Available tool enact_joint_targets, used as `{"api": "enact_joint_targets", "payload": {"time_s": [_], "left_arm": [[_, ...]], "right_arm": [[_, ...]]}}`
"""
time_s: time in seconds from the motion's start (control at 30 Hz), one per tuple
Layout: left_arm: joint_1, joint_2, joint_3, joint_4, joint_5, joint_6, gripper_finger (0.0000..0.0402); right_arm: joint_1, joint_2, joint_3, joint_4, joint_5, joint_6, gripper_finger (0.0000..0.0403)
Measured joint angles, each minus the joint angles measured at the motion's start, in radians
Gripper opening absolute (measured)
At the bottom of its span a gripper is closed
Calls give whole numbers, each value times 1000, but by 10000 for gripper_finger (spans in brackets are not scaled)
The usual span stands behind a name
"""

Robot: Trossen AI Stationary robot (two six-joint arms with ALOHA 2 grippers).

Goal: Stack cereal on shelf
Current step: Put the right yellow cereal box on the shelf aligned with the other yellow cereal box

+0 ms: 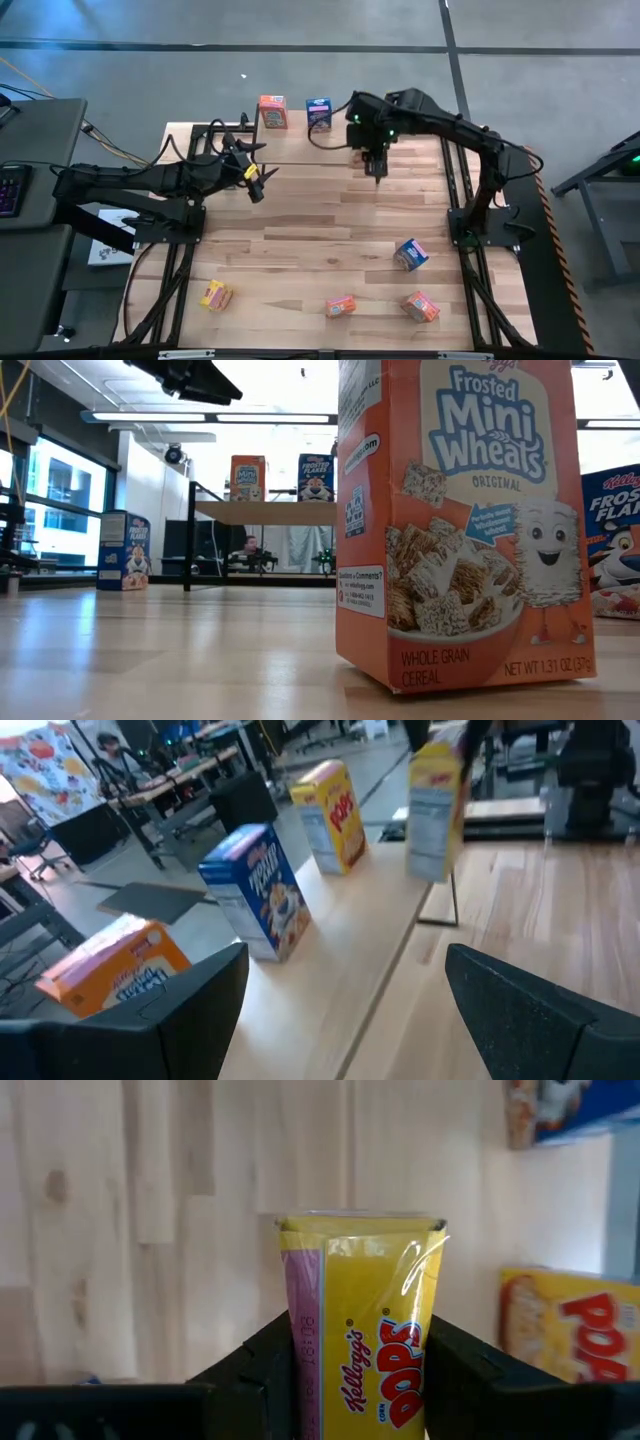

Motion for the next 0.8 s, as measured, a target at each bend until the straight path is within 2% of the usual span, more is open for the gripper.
{"api": "enact_joint_targets", "payload": {"time_s": [0.3,0.8], "left_arm": [[7,0,0,113,-77,54,330],[150,0,0,145,-78,68,330]], "right_arm": [[-130,0,0,3,-36,-113,149],[-229,0,0,39,-74,-187,149]]}}
